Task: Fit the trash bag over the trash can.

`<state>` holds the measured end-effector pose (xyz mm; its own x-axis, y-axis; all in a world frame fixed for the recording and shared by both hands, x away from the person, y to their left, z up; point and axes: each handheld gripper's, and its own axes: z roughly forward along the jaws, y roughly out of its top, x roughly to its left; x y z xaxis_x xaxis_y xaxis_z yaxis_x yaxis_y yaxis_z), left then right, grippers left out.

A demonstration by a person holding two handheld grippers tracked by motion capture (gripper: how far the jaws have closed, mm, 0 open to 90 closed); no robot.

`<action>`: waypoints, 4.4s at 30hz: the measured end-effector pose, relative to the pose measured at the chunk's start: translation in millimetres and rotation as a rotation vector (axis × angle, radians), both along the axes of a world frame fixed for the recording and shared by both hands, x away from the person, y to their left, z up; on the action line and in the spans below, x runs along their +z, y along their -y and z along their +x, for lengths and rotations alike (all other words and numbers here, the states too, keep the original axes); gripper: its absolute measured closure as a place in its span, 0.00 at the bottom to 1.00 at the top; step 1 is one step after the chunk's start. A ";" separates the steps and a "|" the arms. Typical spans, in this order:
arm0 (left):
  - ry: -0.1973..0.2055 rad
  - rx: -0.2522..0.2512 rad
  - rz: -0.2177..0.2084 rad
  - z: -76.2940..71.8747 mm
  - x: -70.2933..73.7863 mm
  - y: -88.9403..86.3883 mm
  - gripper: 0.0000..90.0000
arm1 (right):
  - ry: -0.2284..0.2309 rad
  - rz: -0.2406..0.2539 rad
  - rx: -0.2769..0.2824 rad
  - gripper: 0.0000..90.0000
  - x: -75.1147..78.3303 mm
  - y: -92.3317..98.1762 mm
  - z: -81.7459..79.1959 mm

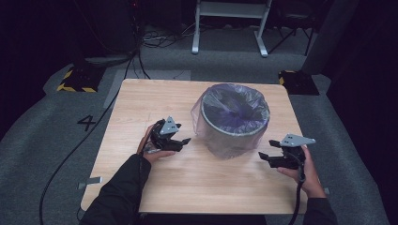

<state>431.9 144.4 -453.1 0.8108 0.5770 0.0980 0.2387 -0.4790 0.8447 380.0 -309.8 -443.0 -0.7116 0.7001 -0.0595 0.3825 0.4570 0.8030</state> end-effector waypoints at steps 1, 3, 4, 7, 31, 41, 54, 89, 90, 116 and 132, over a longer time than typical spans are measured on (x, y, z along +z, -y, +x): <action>0.000 0.003 -0.023 -0.3 3.0 -4.0 0.28 | 0.010 0.015 -0.004 0.31 3.2 4.3 -3.0; -0.006 -0.003 -0.077 0.3 10.2 -10.8 0.23 | 0.035 0.041 -0.008 0.30 10.6 12.8 -8.1; -0.011 -0.009 -0.104 0.9 13.9 -13.0 0.22 | 0.049 0.056 -0.011 0.29 14.6 16.6 -10.3; 0.002 -0.016 -0.134 3.6 25.2 -14.1 0.18 | 0.092 0.106 -0.026 0.28 28.0 26.2 -13.2; -0.025 -0.113 -0.071 24.7 30.5 35.2 0.51 | 0.198 0.191 -0.070 0.44 125.2 -7.3 72.0; -0.010 -0.144 -0.036 24.8 27.4 44.9 0.81 | 0.183 0.141 -0.049 0.51 126.2 -31.8 105.5; -0.013 -0.149 -0.049 27.3 25.3 49.0 1.00 | 0.121 0.086 -0.039 0.88 116.4 -42.8 142.3; -0.056 -0.144 0.018 9.4 6.9 45.1 0.48 | 0.041 0.132 -0.269 0.53 92.2 -4.0 152.8; -0.061 -0.130 0.011 5.5 7.1 42.3 0.40 | 0.061 0.149 -0.250 0.52 99.4 -1.5 147.8; -0.179 -0.119 0.133 -67.5 -31.8 -0.9 0.17 | -0.010 -0.107 0.204 0.28 127.1 -96.3 90.6; -0.212 -0.115 0.161 -91.7 -47.9 -14.9 0.17 | -0.020 -0.255 0.138 0.26 118.4 -107.8 89.4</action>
<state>340.2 159.3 -501.0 0.8821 0.4710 0.0022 0.3384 -0.6371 0.6925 469.4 -202.1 -324.6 -0.8016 0.5610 -0.2065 0.3174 0.6921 0.6482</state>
